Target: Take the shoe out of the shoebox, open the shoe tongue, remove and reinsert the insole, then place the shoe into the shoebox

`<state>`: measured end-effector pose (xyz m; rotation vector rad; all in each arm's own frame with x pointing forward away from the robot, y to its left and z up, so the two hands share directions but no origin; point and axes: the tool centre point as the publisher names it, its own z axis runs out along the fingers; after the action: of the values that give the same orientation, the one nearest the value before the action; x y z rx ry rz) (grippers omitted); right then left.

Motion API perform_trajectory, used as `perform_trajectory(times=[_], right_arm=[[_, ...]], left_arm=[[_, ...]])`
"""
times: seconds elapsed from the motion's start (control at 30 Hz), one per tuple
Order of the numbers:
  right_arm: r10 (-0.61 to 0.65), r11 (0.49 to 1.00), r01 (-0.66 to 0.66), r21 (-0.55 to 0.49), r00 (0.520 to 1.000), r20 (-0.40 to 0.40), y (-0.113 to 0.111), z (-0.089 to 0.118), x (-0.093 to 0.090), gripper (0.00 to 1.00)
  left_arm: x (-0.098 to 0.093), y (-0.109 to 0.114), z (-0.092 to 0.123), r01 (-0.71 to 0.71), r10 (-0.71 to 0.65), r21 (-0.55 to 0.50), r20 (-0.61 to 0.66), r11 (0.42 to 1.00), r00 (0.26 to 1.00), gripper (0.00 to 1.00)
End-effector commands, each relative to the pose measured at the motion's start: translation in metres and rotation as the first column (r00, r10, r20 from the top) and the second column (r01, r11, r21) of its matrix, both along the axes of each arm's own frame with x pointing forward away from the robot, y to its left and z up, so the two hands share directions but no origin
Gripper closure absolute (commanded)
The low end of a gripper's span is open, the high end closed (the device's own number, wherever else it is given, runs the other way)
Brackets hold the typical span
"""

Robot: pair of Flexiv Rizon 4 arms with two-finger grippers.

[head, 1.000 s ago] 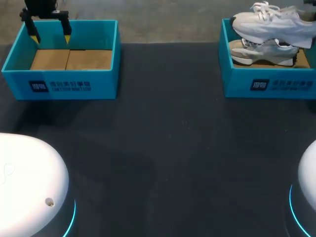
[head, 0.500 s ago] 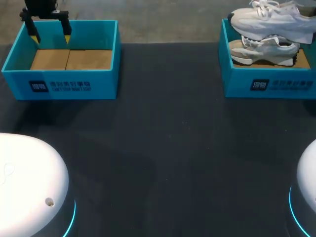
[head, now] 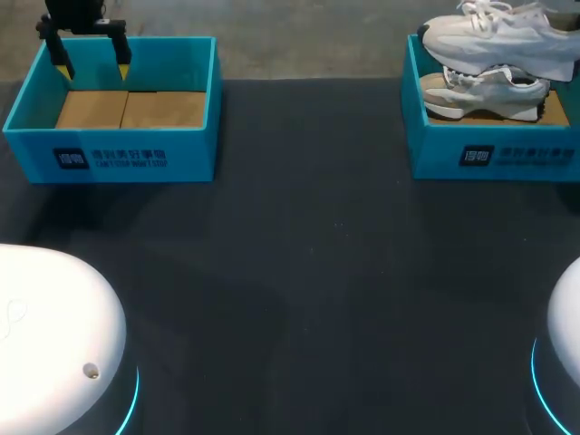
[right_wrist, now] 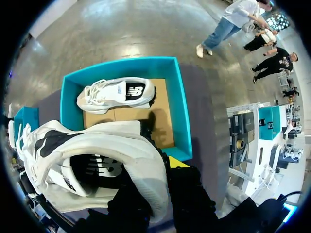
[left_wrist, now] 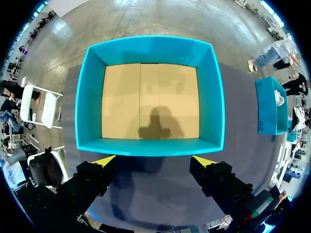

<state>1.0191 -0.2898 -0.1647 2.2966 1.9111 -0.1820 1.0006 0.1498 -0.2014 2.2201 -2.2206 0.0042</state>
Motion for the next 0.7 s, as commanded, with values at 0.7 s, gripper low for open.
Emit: perform_trajectory(times=[0.7], right_arm=[[0.004,0.998,-0.003,-0.065,1.000,0.020,0.117,0.025,-0.117,1.00]], left_arm=[[0.000,0.000,0.001,0.000,0.000,0.001,-0.001,1.000,1.000,0.00]])
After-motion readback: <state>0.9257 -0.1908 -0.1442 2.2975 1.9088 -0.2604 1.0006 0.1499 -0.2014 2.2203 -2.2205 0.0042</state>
